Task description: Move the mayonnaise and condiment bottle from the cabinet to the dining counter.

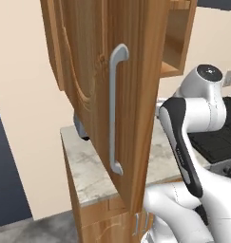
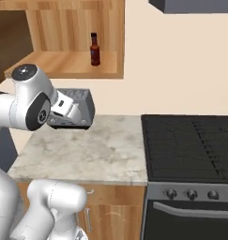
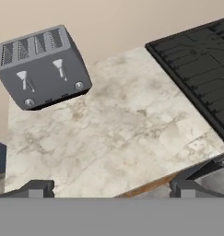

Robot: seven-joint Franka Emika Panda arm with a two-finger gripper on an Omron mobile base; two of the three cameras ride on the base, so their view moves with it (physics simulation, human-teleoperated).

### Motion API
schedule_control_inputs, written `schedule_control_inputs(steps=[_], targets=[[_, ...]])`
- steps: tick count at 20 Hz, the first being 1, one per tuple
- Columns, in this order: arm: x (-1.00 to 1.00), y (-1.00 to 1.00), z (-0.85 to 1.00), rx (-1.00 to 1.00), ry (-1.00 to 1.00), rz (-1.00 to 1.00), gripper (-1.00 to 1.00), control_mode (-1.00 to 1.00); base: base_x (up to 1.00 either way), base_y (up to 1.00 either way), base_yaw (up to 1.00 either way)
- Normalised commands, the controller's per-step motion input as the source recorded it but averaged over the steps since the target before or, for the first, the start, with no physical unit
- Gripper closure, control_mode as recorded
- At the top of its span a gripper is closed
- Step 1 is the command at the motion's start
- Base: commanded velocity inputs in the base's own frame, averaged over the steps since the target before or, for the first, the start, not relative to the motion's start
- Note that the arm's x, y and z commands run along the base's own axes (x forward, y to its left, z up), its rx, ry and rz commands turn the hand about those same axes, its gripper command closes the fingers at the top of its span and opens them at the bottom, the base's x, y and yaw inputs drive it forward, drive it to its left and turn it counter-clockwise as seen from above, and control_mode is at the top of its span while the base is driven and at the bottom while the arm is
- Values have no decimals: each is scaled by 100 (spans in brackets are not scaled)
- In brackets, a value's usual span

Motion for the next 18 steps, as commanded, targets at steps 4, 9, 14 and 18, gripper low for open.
schedule_control_inputs(steps=[4, 9, 14, 18], targets=[[0, 0, 0, 0, 0, 0, -100, 100, 23, 11, 27], [0, 0, 0, 0, 0, 0, -100, 100, 44, 11, 22], [0, 0, 0, 0, 0, 0, -100, 100, 49, 1, 16], [0, 0, 0, 0, 0, 0, -100, 100, 20, 0, 5]])
